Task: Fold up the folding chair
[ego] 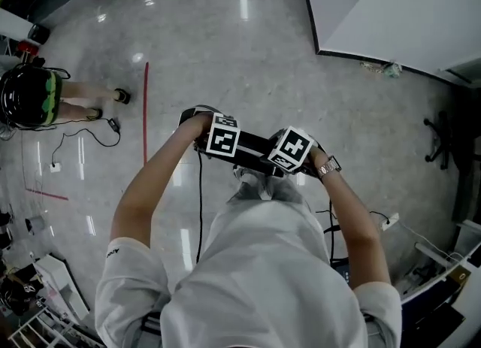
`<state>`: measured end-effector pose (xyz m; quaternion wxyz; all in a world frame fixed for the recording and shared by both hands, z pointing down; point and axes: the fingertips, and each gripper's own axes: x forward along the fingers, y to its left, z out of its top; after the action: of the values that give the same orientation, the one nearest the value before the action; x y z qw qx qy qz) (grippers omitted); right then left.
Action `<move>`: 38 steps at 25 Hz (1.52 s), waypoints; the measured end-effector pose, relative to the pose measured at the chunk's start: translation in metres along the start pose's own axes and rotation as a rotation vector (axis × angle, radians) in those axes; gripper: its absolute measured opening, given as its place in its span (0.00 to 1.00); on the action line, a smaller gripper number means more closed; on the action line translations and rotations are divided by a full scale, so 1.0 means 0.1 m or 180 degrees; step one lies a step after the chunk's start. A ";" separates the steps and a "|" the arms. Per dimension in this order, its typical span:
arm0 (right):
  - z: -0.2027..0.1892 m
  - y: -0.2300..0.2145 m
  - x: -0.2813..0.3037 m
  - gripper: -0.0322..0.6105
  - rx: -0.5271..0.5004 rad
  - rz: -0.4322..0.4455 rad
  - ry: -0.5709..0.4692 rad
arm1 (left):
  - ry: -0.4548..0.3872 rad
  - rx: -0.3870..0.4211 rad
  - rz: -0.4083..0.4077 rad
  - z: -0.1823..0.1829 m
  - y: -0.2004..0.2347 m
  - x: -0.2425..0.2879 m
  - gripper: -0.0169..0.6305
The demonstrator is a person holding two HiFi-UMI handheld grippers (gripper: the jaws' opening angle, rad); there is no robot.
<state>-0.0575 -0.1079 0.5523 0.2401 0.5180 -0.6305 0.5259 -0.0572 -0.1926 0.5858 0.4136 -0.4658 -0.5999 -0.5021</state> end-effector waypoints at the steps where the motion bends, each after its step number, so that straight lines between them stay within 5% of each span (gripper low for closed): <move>1: -0.02 -0.02 0.00 0.35 -0.0067 -0.0043 0.0031 | 0.0087 -0.0002 0.0024 0.03 0.02 0.00 0.14; 5: -0.02 -0.13 -0.01 0.19 -0.0190 -0.0233 0.0020 | 0.0201 0.0002 0.0050 0.14 0.09 0.03 0.14; 18: -0.11 0.04 0.03 0.15 -0.0378 -0.0548 -0.0223 | 0.0273 -0.0221 0.0094 0.24 -0.09 0.07 0.13; 22: -0.21 0.06 0.02 0.14 -0.0438 -0.0614 -0.0244 | 0.0479 -0.0265 0.0066 0.32 -0.12 0.11 0.13; 38: -1.12 -0.28 -0.46 0.14 0.0138 -0.0603 -0.0574 | 0.0814 0.0171 -0.0076 1.34 0.31 0.21 0.13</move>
<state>-0.0428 0.0149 0.5619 0.2198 0.6254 -0.5862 0.4658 -0.0351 -0.0556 0.5925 0.4930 -0.3796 -0.5610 -0.5460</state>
